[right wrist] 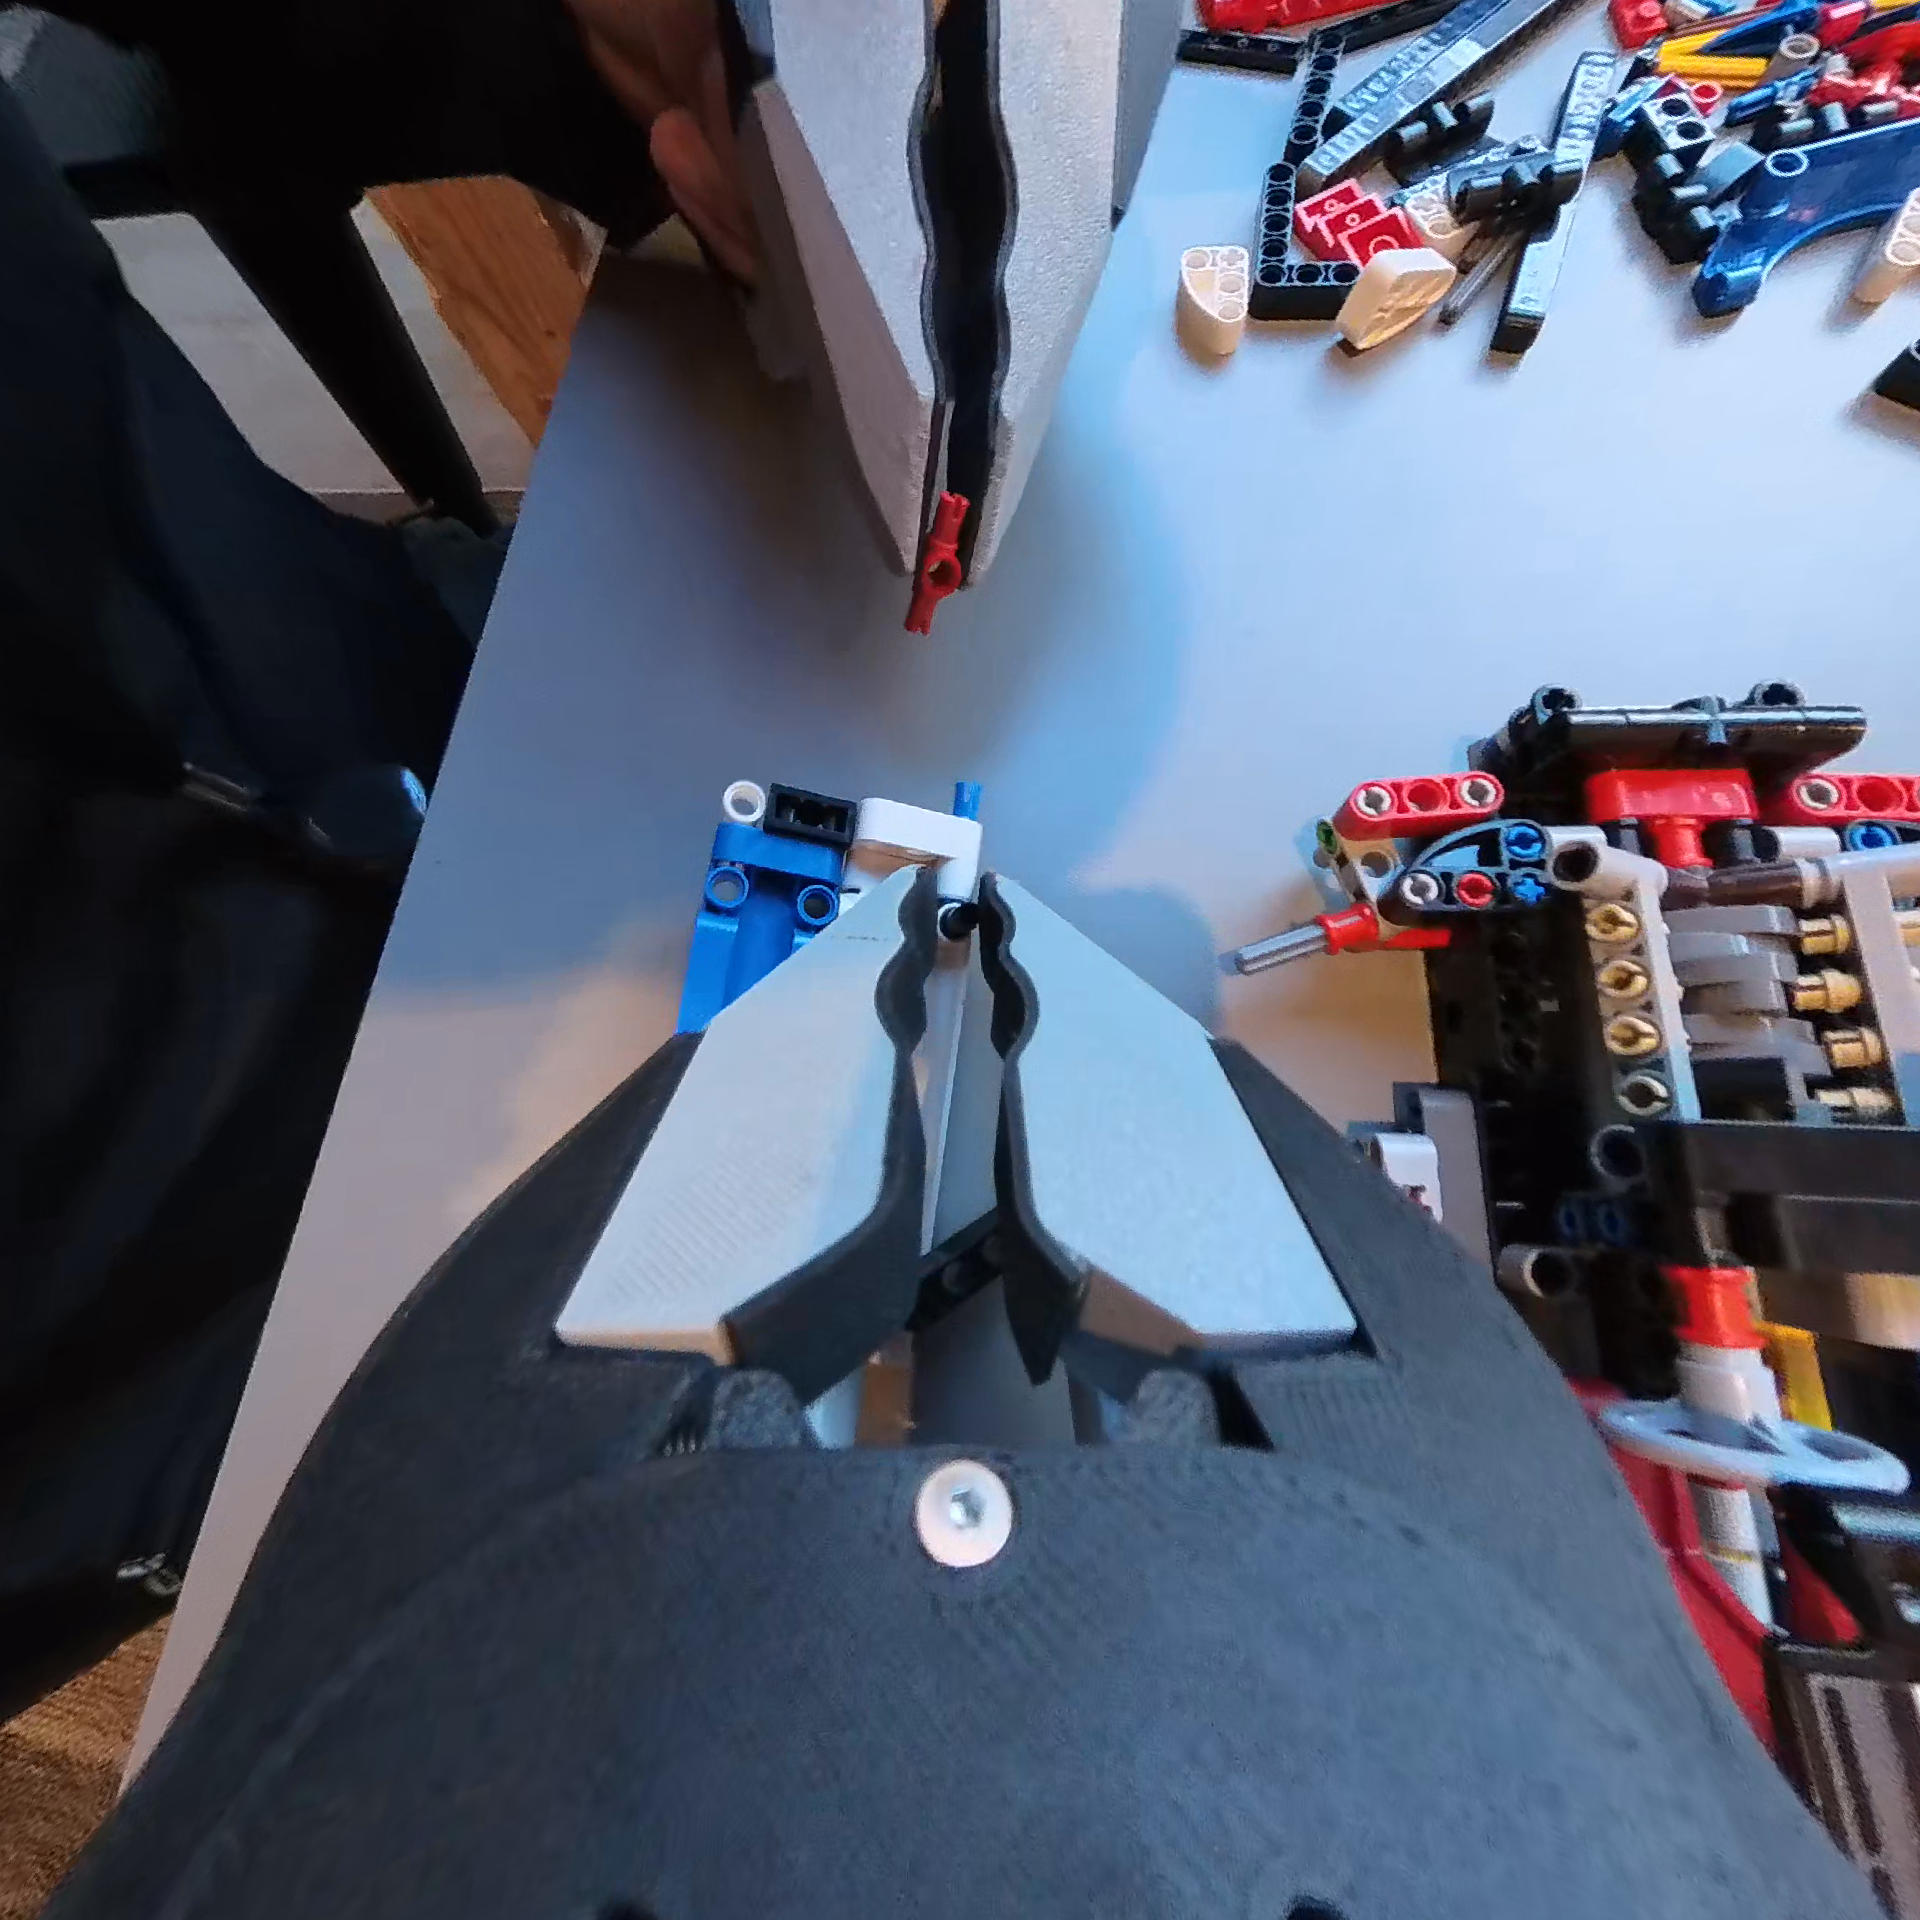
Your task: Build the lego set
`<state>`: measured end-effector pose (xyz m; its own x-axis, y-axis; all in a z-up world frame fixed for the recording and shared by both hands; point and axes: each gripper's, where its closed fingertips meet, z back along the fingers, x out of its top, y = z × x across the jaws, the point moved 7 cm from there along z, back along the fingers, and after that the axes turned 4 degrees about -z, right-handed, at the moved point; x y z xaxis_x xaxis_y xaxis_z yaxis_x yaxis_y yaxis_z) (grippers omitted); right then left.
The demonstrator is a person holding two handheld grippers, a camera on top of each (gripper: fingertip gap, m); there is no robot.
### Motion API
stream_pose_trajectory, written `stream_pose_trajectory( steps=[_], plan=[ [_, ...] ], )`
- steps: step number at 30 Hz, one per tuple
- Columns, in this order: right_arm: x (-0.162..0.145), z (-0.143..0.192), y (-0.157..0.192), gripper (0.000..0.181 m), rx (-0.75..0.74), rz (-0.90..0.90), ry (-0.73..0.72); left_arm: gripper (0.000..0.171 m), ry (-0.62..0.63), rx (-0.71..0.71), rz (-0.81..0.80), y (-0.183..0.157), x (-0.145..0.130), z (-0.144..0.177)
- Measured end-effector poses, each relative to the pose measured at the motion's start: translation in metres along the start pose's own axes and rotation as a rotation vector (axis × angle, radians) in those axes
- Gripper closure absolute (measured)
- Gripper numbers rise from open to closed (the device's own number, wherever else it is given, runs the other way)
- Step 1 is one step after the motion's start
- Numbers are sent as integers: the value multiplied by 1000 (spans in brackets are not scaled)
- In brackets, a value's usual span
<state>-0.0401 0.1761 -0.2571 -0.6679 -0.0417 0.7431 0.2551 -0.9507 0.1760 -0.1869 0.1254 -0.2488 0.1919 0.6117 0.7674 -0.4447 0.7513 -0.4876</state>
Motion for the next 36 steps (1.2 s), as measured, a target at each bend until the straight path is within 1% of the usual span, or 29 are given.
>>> stream_pose_trajectory(
  steps=[3,7,9,12,22,28,31,34,36],
  plan=[
    [0,0,0,176,-6,-3,-5,167,51,77,-85,-1,-3,1],
    [2,-2,0,176,-21,-4,-20,168,151,206,-285,-4,-9,-2],
    [3,-3,0,176,-22,-3,-30,167,202,231,-354,-7,-12,-8],
    [4,-4,1,176,-22,-4,-47,167,211,250,-427,-10,-11,-14],
    [4,-5,3,175,-29,21,-49,167,206,253,-420,-6,-7,-15],
    [4,-7,6,174,-54,57,-42,168,204,207,-437,-10,-8,-15],
    [3,-7,6,171,-46,52,-36,168,199,179,-425,-11,-8,-14],
    [4,-2,3,167,-42,36,-64,168,182,164,-409,-9,-5,-13],
    [7,0,4,161,-15,5,-84,168,178,155,-401,-8,-4,-12]
  ],
)
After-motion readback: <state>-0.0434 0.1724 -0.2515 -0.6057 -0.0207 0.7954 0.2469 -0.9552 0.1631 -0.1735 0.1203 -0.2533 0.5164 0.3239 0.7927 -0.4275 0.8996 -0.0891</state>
